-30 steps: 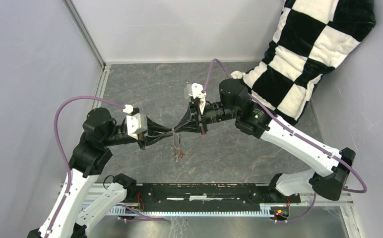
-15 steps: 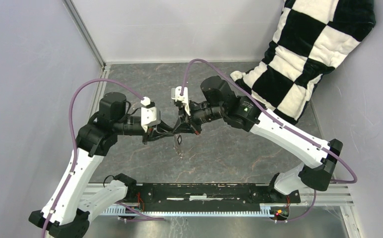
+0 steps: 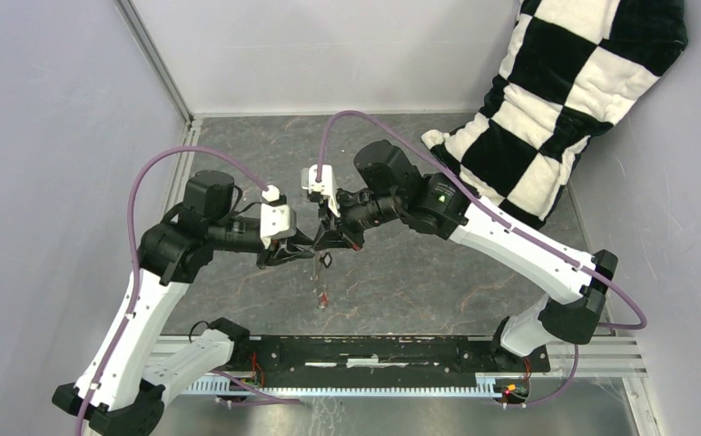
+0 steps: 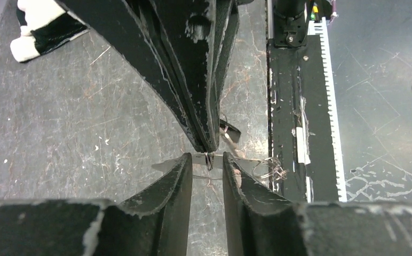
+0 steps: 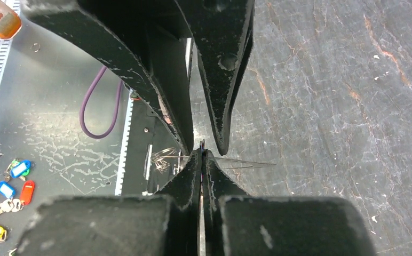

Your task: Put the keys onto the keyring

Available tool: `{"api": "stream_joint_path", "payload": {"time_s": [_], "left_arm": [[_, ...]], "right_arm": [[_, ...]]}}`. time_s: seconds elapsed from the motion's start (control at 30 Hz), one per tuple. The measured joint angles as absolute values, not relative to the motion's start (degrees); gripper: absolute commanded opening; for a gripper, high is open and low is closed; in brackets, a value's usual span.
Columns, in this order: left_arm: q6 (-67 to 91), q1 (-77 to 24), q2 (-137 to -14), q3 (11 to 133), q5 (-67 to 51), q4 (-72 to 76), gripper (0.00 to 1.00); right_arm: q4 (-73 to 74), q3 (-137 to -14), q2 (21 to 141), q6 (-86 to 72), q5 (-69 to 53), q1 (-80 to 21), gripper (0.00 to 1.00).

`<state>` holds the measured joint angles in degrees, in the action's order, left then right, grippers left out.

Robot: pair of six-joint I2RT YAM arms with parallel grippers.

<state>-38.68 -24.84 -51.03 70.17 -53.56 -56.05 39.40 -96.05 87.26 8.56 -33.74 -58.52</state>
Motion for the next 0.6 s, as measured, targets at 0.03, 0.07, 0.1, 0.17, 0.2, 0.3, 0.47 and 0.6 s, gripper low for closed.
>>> {"api": "stream_joint_path", "payload": {"time_s": [0.03, 0.07, 0.1, 0.17, 0.2, 0.3, 0.47, 0.6], "left_arm": [[-39.1, -24.8, -51.0, 70.3, -53.3, -56.5, 0.4], [-39.4, -24.8, -51.0, 70.4, -52.8, -57.0, 0.43], [-39.7, -24.8, -51.0, 70.5, -52.4, -57.2, 0.44], [-40.2, -24.8, -50.9, 70.7, -51.9, -57.4, 0.44], [-40.4, -24.8, -50.8, 70.7, -51.4, -57.4, 0.43], [-40.5, -24.8, -50.4, 70.7, -51.0, -57.3, 0.39], [-40.4, -24.8, -50.4, 70.7, -51.3, -56.9, 0.23], [-40.4, -24.8, -51.4, 70.7, -51.5, -57.0, 0.04]], "right_arm": [[39.6, -96.3, 87.3, 8.7, -33.7, -58.5, 0.0], [39.6, -96.4, 87.3, 8.8, -33.6, -58.5, 0.0], [39.7, -96.6, 87.3, 8.9, -33.5, -58.5, 0.0], [39.8, -96.9, 87.3, 8.9, -33.3, -58.7, 0.0], [39.9, -97.0, 87.3, 8.9, -33.2, -58.7, 0.0], [40.1, -97.4, 87.3, 9.1, -32.9, -58.8, 0.0], [40.5, -98.1, 87.7, 9.2, -32.6, -59.1, 0.0], [40.9, -98.5, 88.2, 9.4, -32.1, -59.4, 0.0]]}}
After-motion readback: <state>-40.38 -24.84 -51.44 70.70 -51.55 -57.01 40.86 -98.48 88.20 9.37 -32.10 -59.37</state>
